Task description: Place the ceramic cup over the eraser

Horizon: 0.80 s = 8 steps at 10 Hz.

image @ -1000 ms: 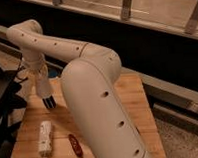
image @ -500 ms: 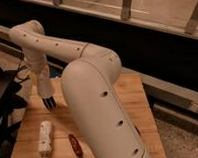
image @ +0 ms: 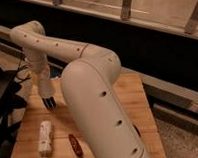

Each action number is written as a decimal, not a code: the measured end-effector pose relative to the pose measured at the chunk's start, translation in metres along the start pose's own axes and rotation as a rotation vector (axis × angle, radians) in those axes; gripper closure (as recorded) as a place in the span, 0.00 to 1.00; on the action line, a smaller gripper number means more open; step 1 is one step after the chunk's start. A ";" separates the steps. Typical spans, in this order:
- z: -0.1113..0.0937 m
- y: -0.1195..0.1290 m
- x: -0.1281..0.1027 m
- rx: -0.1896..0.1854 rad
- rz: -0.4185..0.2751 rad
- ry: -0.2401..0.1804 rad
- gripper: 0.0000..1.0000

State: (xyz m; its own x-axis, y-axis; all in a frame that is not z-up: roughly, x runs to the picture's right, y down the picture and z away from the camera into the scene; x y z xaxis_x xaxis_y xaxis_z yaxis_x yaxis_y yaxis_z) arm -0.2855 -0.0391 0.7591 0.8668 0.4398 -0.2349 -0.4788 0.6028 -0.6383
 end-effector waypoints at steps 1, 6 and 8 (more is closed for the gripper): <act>0.002 0.002 -0.002 -0.009 -0.005 0.002 0.85; 0.033 0.011 -0.009 -0.084 -0.023 0.047 0.34; 0.036 0.012 -0.009 -0.092 -0.025 0.062 0.30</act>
State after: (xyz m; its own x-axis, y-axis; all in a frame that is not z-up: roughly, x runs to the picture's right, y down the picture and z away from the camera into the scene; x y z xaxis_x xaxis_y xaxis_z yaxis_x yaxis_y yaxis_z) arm -0.3044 -0.0115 0.7800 0.8867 0.3813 -0.2615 -0.4446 0.5479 -0.7086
